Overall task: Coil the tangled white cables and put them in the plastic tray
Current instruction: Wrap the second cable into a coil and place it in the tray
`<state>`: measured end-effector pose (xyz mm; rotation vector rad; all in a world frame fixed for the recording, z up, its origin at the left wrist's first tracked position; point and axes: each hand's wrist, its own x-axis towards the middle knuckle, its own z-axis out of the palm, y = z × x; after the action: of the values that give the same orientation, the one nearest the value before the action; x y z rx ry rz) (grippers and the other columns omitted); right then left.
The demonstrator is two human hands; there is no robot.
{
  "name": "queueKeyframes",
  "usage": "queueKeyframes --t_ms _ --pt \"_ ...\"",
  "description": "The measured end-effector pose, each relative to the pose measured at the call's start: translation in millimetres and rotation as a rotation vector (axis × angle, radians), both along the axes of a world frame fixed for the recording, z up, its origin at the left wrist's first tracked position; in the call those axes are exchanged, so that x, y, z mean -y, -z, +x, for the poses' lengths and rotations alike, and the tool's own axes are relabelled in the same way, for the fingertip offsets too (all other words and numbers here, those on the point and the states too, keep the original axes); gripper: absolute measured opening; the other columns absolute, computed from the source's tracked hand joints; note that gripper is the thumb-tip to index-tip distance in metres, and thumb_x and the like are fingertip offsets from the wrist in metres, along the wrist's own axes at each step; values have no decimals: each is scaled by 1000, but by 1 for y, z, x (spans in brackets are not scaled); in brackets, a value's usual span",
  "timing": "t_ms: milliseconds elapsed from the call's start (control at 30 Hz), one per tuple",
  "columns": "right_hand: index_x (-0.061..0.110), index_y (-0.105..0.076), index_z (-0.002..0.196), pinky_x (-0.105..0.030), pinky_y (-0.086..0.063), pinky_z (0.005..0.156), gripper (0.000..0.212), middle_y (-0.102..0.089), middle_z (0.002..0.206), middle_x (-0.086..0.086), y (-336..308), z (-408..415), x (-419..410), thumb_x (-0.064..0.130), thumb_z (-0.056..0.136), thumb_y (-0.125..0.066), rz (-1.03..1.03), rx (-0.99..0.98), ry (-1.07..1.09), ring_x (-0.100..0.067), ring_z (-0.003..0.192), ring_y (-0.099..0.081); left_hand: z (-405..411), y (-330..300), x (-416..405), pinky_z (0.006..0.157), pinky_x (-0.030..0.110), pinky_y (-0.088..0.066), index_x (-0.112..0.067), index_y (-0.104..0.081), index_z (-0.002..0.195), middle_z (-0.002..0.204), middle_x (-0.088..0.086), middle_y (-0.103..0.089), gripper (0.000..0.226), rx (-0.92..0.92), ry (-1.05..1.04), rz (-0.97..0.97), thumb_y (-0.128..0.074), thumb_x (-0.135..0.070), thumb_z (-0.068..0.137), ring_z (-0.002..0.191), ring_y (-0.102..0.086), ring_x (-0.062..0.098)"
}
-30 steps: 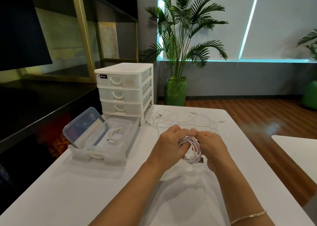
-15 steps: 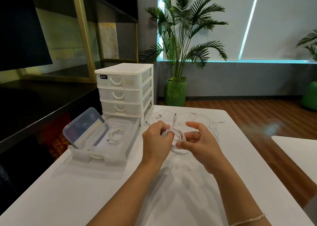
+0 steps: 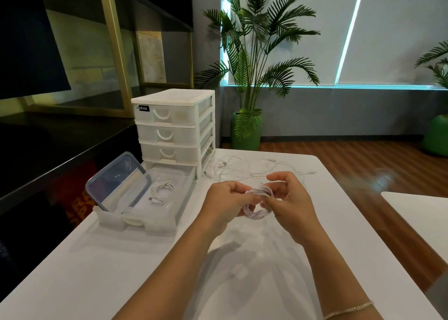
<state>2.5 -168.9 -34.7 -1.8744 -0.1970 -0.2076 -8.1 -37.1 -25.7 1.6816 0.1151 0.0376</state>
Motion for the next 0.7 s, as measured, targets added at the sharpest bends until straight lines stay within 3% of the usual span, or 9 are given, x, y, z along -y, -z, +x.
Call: queueKeyframes --t_ms 167,267,467,567,700 --pt "29 -45 107 -31 -54 83 43 -66 101 2 0 1 -2 3 81 -67 -47 -21 -13 -15 91 -62 0 0 -4 79 33 -57 -14 -66 74 71 2 -67 8 -62 123 6 -72 -13 79 73 -65 18" --pt "29 -46 106 -29 -52 82 39 -64 100 7 0 1 -2 9 81 -69 -81 7 4 -15 93 -61 2 0 -7 85 35 -56 -11 -67 81 83 6 -69 5 -131 147 -54 -70 -14 80 79 -66 20" --pt "28 -57 72 -19 -43 69 19 -58 96 4 -4 -1 4 18 78 -71 -244 160 89 -11 82 -52 4 5 -5 59 21 -56 -7 -67 82 69 3 -68 5 -172 108 -359 -64 -10 85 57 -63 9" --pt "26 -69 82 -10 -34 62 5 -55 92 7 -6 -2 4 25 78 -72 -378 144 61 -5 73 -46 7 8 -7 56 20 -57 -6 -67 80 62 1 -69 6 -172 59 -449 -64 -7 85 50 -61 7" --pt "23 -73 97 -19 -36 69 20 -54 91 7 -3 0 0 31 80 -69 -478 113 122 -5 80 -46 7 10 -6 52 20 -56 -2 -69 77 62 4 -70 8 -184 68 -539 -65 -5 83 51 -64 10"
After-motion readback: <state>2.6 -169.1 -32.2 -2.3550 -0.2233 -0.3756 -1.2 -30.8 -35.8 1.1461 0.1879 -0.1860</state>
